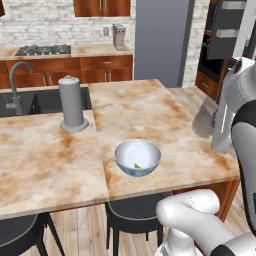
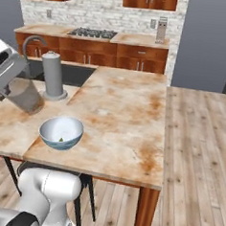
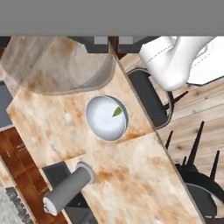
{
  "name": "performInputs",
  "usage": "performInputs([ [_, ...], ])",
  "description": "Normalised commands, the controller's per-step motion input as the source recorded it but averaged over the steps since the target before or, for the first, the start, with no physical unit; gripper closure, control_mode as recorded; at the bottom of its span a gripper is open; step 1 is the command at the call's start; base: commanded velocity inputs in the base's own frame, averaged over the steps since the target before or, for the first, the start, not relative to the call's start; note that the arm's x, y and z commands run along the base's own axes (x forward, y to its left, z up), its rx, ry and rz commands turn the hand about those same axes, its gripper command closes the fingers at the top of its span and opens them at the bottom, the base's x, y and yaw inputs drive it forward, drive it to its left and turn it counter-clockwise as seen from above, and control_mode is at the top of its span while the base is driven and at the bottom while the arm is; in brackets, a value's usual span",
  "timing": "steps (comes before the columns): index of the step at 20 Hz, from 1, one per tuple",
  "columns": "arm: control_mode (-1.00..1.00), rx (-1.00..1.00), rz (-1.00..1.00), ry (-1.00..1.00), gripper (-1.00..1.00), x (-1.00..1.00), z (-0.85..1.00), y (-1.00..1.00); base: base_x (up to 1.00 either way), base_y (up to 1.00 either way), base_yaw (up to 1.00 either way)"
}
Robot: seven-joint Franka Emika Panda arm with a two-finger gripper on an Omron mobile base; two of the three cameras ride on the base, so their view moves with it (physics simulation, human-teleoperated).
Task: There is a bowl on the dining counter. Grab a lemon wedge from the fridge and place it in the bowl. Then get the liquor bottle and glass cup from the cabinet and place them next to the bowl.
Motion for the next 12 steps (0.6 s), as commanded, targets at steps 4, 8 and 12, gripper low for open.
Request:
performInputs([
  [4,-1.0,0.06,0.05,0.45,1.0,0.86,-0.41,-1.0,0.0,0.0,0.0],
  [8,-1.0,0.0,0.1,0.43,1.0,1.0,-0.85,-0.9,0.0,0.0,0.0],
  [12,-1.0,0.0,0.22,0.33,1.0,1.0,-1.0,-0.54,0.0,0.0,0.0],
])
